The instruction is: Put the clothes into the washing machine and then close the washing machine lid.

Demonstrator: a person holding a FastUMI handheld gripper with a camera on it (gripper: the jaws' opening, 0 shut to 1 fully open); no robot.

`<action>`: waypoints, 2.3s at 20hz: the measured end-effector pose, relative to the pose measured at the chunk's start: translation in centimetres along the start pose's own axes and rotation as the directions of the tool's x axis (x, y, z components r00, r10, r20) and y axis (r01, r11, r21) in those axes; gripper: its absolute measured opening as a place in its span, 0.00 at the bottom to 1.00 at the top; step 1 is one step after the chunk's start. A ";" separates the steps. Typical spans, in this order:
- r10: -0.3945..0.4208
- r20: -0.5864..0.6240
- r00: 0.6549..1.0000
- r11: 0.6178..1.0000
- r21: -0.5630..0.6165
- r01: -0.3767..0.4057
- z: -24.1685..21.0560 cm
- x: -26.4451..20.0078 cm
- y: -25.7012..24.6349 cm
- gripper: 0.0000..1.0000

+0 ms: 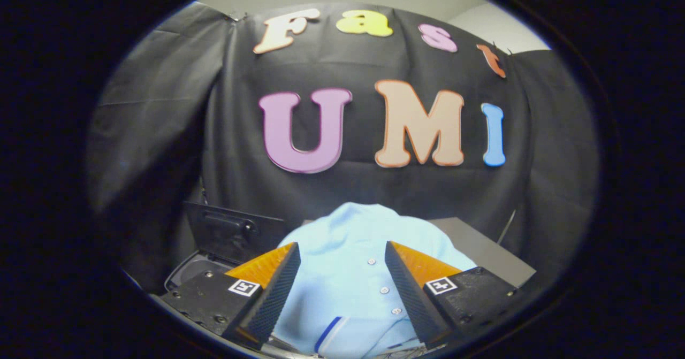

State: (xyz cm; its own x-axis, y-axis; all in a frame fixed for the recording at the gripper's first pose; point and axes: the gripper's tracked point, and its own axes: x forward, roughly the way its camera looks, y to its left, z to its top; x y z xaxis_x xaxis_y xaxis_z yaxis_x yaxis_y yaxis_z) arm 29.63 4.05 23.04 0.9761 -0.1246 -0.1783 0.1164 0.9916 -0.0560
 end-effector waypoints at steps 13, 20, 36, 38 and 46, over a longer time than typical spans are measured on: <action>-0.110 -0.272 0.956 0.992 0.036 0.124 -4.0 4.4 -2.1 0.95; -0.134 -0.284 0.949 0.988 0.035 0.150 -4.1 4.7 -1.8 0.96; -0.210 -0.217 0.953 0.970 0.077 0.231 -3.9 5.1 -1.6 0.24; -0.216 -0.208 0.954 0.970 0.071 0.235 -3.6 4.9 -1.3 0.17; 0.021 -0.123 0.992 0.937 0.350 0.023 -3.2 4.4 7.1 0.08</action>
State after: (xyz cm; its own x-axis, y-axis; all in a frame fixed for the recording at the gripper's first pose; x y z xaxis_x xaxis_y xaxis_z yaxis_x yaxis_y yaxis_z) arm 34.20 10.41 18.65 0.9483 -0.1069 -0.2987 0.1960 0.9377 0.2868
